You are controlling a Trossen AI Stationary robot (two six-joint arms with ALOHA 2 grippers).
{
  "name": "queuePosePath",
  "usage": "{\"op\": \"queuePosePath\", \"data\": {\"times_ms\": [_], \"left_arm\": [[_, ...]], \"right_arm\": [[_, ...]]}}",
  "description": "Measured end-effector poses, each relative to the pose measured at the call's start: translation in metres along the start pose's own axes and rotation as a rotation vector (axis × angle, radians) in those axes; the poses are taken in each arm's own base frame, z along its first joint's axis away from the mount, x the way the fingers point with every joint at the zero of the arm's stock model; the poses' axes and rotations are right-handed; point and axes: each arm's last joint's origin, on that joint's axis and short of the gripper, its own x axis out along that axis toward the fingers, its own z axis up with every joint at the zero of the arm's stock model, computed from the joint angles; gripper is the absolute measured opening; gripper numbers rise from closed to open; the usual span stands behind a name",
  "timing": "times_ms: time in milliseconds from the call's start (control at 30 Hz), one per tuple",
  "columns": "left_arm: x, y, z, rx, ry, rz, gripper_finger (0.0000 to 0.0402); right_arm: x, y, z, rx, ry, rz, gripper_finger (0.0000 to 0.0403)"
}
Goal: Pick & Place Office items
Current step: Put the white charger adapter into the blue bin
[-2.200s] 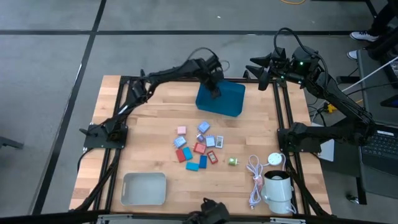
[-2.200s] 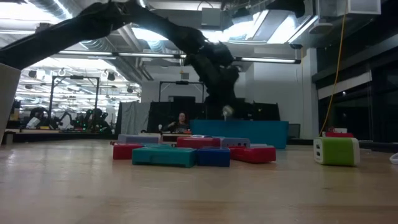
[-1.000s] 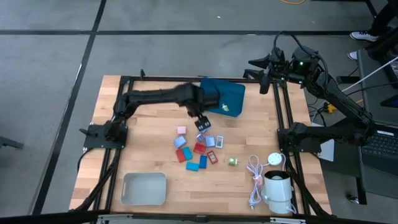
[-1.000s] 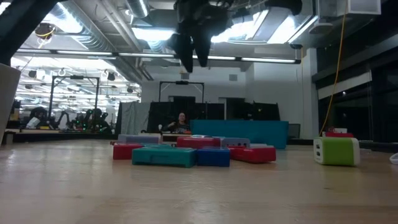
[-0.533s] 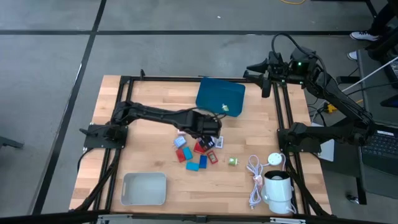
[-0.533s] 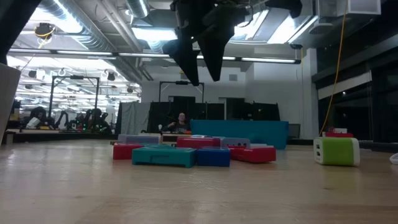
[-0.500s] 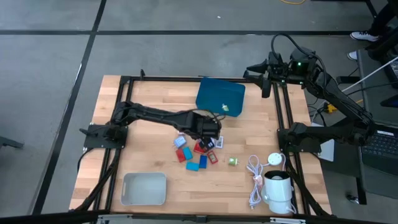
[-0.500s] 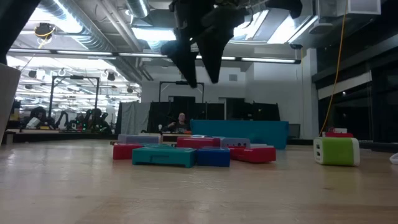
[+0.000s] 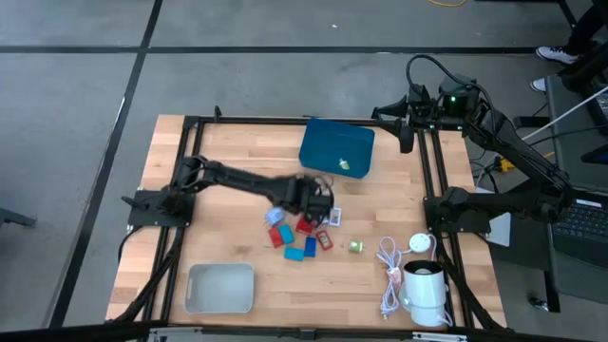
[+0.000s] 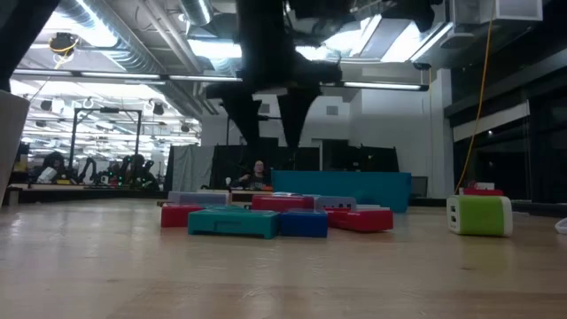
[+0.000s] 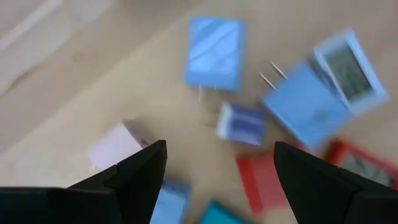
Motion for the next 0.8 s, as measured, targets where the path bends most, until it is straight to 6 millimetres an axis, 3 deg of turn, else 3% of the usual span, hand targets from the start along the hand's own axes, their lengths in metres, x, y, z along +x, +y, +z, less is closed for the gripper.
{"op": "queuePosePath", "data": {"times_ms": [367, 600, 700, 800], "left_arm": [[0.020, 0.025, 0.037, 0.060, 0.031, 0.026, 0.0290], [0.024, 0.027, 0.034, -0.017, 0.036, 0.091, 0.0306], [0.021, 0.030, 0.025, -0.090, 0.061, 0.156, 0.0308], [0.017, 0.026, 0.015, -0.053, 0.078, 0.174, 0.0306]], "right_arm": [[0.000, 0.001, 0.000, 0.076, 0.002, 0.020, 0.0210], [0.000, 0.001, 0.000, 0.083, 0.003, 0.023, 0.0210], [0.000, 0.001, 0.000, 0.081, 0.003, 0.023, 0.0210], [0.000, 0.001, 0.000, 0.075, 0.003, 0.023, 0.0210]]}}
